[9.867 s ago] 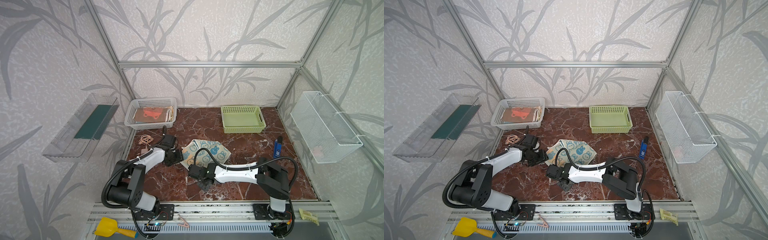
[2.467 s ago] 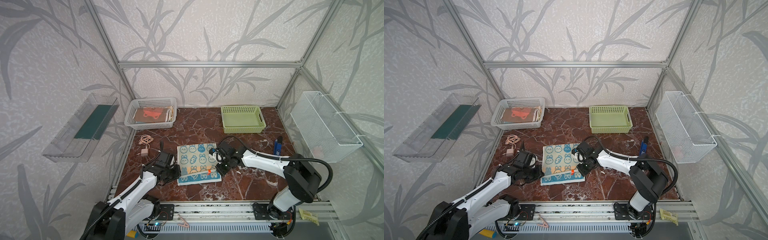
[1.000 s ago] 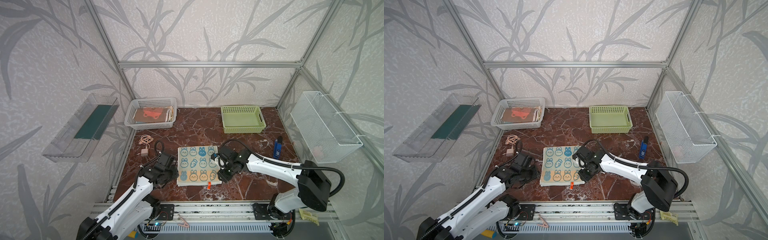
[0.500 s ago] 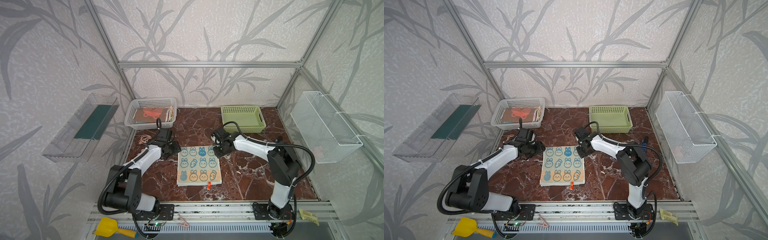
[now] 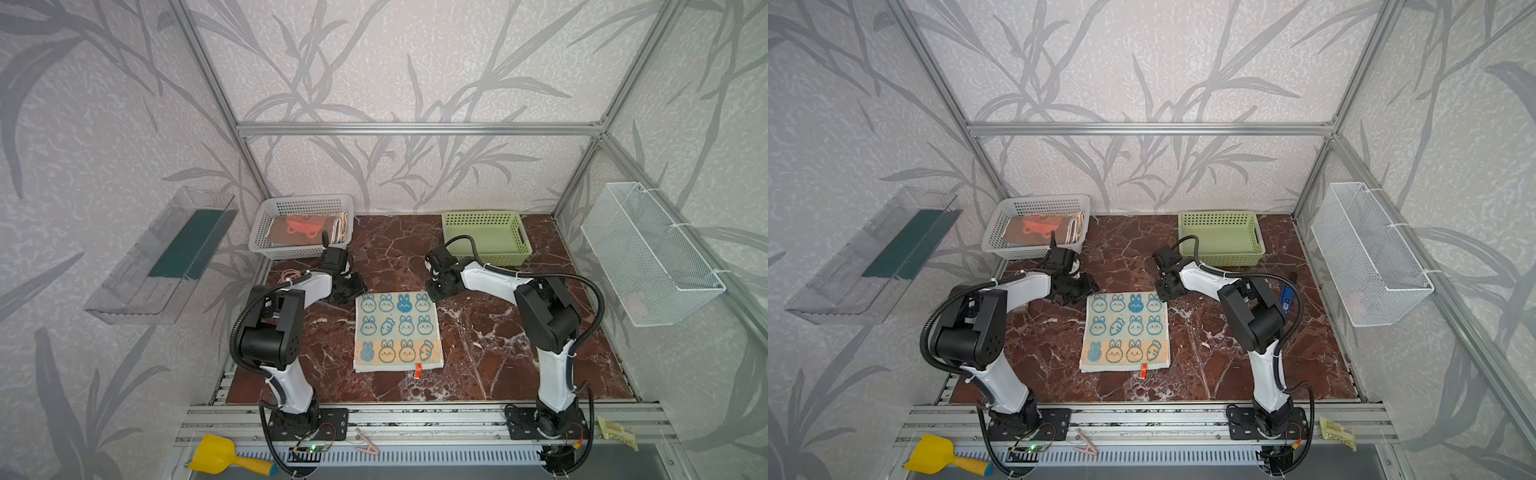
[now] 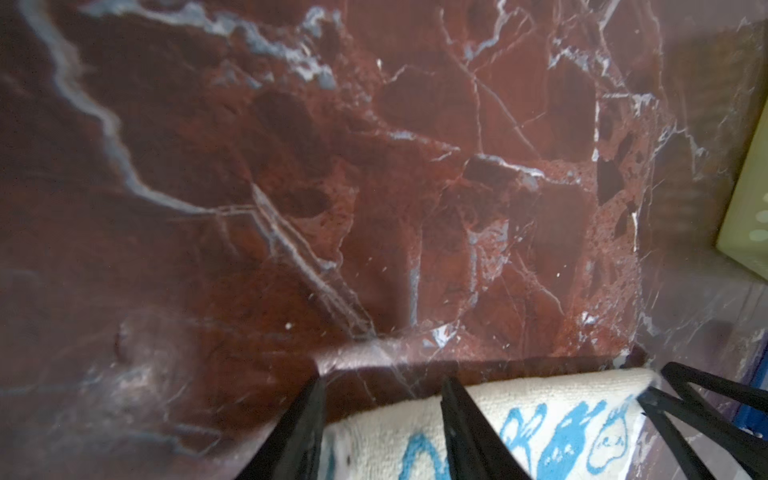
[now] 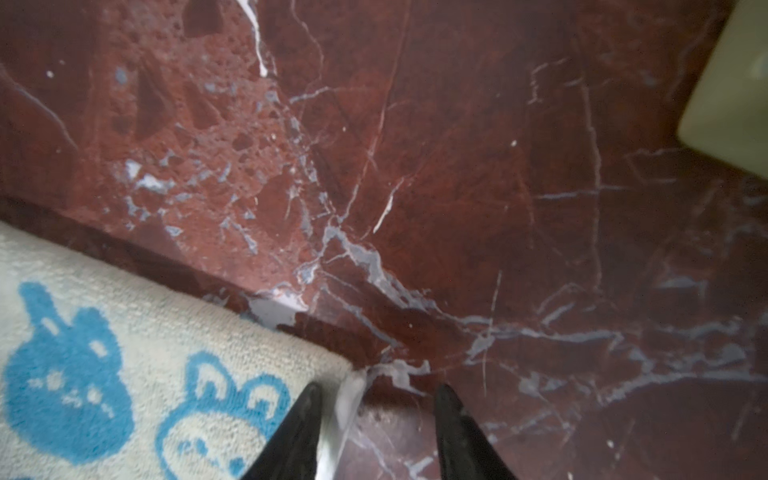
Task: Fold and stack the towels
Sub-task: 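Move both grippers to the folded towel's far edge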
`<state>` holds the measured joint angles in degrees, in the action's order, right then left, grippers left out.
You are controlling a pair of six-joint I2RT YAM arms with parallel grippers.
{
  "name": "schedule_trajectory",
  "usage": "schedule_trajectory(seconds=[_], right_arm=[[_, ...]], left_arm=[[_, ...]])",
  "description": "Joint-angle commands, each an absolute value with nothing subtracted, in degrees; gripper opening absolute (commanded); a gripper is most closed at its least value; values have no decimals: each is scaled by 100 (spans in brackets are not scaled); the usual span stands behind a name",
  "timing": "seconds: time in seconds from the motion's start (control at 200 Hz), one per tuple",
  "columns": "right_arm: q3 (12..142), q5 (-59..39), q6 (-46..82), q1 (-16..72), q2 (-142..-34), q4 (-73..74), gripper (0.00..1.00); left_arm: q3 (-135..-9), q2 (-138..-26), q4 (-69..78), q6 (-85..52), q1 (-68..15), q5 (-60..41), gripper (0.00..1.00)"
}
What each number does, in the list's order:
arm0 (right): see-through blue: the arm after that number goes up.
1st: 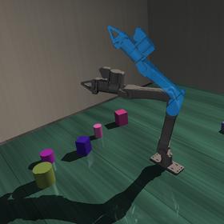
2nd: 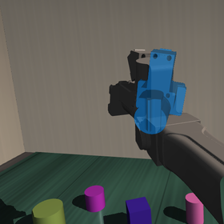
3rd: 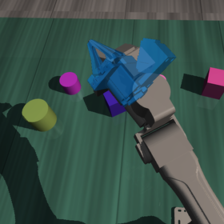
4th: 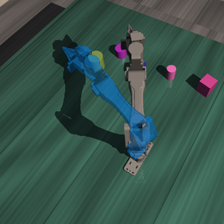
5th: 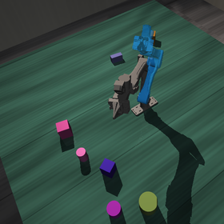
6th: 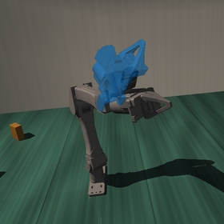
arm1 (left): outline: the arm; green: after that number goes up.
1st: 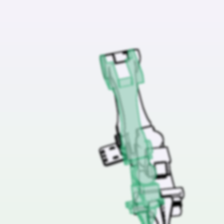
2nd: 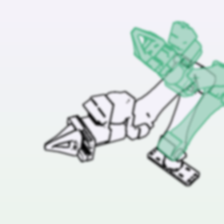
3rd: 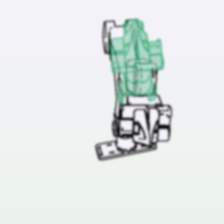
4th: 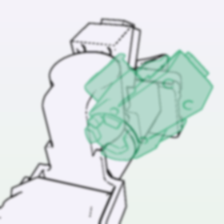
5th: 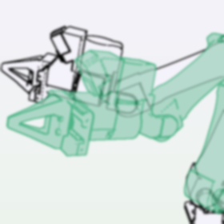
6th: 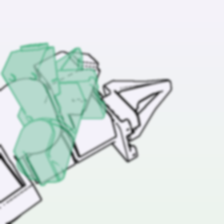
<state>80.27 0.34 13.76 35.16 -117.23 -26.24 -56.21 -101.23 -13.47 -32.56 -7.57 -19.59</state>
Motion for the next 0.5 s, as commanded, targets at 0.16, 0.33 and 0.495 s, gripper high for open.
schedule_trajectory(seconds=[0.16, 0.33, 0.495], right_arm=[[8165, -525, 1434, 3542, -11919, -2492, 37], [8129, -870, 1354, 3542, -11780, -2336, 9], [7971, -674, 1187, 3524, -11367, -2215, 0]], left_arm=[[-5668, -10093, -1429, -3125, -730, -2084, 22], [-5668, -9853, -1566, -2983, -716, -2033, 3], [-5732, -9530, -1843, -2778, -687, -1763, 0]])
